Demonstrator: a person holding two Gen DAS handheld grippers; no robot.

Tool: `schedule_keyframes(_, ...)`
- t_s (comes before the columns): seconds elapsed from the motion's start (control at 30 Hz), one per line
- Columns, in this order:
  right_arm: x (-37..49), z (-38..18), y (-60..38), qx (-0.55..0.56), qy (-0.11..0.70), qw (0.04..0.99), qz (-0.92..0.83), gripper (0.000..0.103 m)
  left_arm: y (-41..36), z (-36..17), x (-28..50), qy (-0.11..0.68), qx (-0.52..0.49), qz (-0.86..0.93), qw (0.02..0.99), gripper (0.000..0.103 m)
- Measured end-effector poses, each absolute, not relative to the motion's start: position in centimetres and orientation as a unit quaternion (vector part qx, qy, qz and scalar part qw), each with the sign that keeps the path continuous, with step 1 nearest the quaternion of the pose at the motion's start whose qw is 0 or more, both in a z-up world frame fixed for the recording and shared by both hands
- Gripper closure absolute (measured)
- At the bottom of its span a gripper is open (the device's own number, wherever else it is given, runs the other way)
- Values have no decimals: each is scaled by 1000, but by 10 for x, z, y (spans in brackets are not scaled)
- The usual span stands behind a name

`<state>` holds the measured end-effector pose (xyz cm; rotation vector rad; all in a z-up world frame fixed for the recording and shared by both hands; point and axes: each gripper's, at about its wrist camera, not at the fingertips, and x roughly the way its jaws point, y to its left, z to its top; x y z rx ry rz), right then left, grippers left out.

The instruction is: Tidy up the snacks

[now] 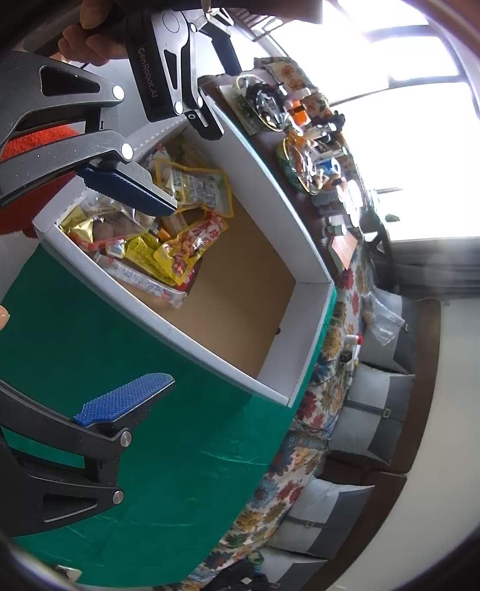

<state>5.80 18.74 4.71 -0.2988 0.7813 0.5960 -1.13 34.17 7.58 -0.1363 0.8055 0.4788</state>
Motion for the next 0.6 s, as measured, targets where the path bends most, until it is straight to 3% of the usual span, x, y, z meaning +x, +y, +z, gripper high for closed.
schedule_keyframes(0.6,61,40,189,-143,390,864,285,14,343,67,-10,401,-97,199,889,0)
